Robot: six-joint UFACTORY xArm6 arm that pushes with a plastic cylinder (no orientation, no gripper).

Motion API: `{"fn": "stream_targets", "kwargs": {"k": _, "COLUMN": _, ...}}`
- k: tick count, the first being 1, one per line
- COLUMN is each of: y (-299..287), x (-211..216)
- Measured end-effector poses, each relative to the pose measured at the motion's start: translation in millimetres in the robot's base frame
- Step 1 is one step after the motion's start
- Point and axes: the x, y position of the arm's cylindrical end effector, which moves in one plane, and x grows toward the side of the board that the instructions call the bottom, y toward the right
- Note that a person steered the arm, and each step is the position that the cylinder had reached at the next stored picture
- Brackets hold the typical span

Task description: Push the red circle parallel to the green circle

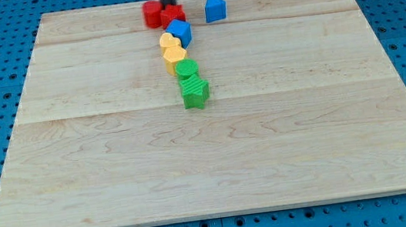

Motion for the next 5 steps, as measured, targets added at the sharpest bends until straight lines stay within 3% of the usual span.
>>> {"fn": "stream_targets", "kwargs": {"k": 1, "y": -38.6, "x": 4.5}}
{"fn": "stream_targets", "kwargs": {"k": 3, "y": -133.8, "x": 103.1}}
{"fn": "stream_targets", "kwargs": {"k": 4, "y": -153.2, "x": 131.2}}
{"fn": "stream_targets", "kwargs": {"k": 5, "y": -128.0, "x": 105.4}}
